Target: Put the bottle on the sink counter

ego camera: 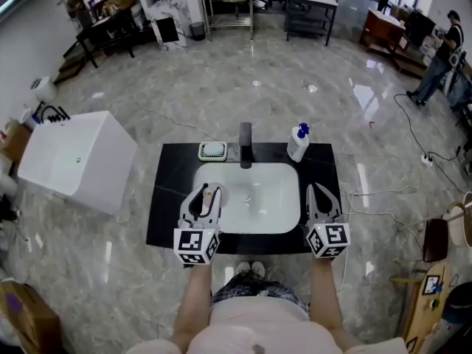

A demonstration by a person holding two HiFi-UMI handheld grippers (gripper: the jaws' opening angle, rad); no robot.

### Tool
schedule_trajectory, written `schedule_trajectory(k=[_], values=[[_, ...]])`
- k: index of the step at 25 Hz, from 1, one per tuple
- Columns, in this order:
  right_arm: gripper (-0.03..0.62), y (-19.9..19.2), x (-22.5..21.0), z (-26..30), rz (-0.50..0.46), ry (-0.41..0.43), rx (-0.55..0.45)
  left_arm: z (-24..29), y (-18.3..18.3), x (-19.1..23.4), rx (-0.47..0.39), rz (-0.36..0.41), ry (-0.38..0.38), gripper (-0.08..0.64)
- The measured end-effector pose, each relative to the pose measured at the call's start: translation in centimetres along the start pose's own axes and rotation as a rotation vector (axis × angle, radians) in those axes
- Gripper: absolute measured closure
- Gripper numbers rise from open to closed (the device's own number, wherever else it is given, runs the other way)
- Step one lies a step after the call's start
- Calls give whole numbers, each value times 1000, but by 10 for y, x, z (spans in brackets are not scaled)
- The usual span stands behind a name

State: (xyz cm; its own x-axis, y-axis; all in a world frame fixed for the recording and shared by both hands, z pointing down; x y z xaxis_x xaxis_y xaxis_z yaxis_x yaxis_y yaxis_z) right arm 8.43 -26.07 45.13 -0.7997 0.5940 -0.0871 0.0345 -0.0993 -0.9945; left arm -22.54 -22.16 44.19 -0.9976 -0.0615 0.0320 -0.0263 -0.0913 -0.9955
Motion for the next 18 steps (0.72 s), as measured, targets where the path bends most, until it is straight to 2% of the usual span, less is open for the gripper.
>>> schedule_trajectory(k=[7,12,18], values=[[577,-9,-24,-13,16,-88,16,37,-6,-39,20,8,-126,414],[577,-16,-54,-32,31,-159,29,68,-14,-99,37,14,-254,414],[577,-24,-95,-37,39,-206,37,114,-30,-184,54,-3,-386,414]])
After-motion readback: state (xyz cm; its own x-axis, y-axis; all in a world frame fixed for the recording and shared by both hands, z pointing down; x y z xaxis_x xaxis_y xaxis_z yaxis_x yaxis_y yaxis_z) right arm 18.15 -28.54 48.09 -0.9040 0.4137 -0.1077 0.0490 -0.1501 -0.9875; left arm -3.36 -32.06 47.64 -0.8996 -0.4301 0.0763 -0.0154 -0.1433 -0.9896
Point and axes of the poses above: the fingertips, and each gripper's own axes: z forward along the fingers, x to its left, y out of its top, the point moved 6 cm from there along -z, backward along the fingers, and after that the axes turned 11 degrees about y, right-handed, at the moved point
